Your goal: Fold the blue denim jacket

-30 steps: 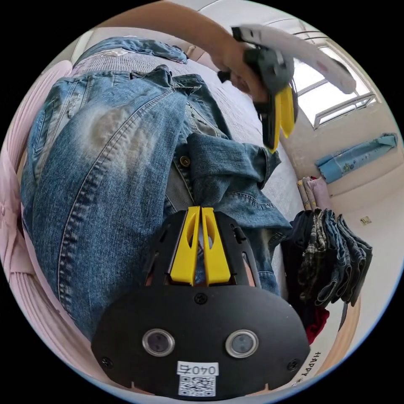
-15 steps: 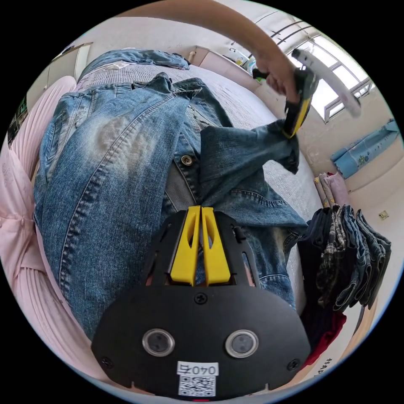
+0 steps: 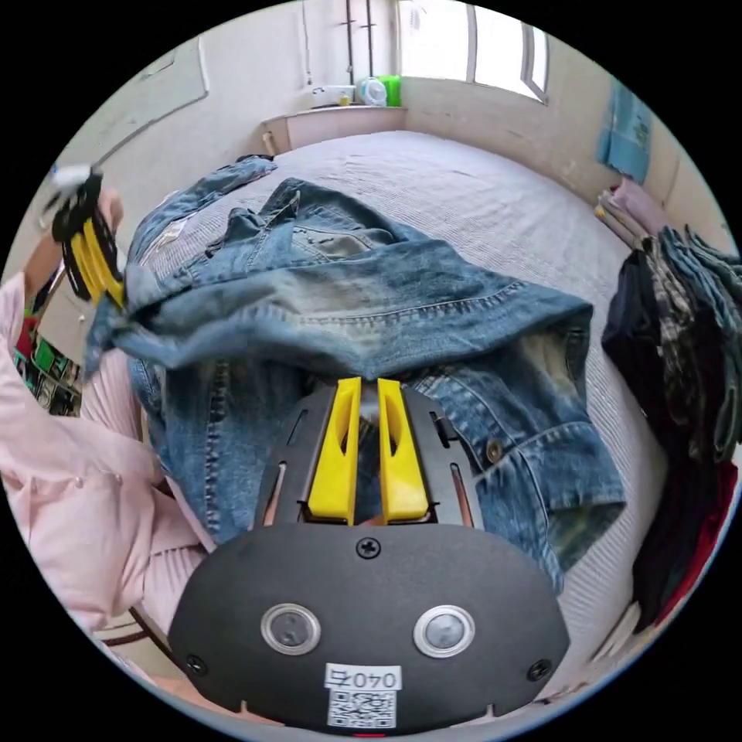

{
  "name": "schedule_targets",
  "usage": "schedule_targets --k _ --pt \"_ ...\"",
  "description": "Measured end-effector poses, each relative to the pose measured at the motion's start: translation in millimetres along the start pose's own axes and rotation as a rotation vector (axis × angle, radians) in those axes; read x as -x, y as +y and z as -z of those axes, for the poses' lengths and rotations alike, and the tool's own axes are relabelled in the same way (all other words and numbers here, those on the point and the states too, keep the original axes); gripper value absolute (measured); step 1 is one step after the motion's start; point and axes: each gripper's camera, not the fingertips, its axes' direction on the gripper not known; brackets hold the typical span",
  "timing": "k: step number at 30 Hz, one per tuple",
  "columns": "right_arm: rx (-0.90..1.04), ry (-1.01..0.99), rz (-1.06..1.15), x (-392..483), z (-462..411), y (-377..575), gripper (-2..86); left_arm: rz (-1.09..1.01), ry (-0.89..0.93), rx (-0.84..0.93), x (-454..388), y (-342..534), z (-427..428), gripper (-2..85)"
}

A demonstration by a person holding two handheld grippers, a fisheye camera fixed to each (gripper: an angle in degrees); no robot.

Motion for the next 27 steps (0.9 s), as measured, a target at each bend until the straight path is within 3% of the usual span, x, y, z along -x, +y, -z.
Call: schedule_targets --k 2,6,12,17,23,27 --pt "-0.074 0.051 -0.051 13 37 9 2.9 0.122 -0.094 -0.020 -17 28 -37 0.9" --pt "-0.197 -0.085 -0.035 53 74 21 5.9 0.339 -0.252 -0.306 -45 97 -31 2.1" --pt "-0.220 -0.450 -0.007 86 52 -12 9.5 0.508 -0.051 -0.754 -36 222 -7 0.4" --pt "0.036 -0.701 -0.038 45 -7 -82 9.8 0.687 -0.083 -0.800 -29 279 -27 2.4" --pt "0.264 -0.837 -0.116 35 -75 -111 7.3 0.778 -0.060 -0.847 -14 323 -67 4.1" --pt "0.141 -0.823 0.006 43 -50 -112 0.1 0.744 -0.086 -0.931 -9 351 -60 4.9"
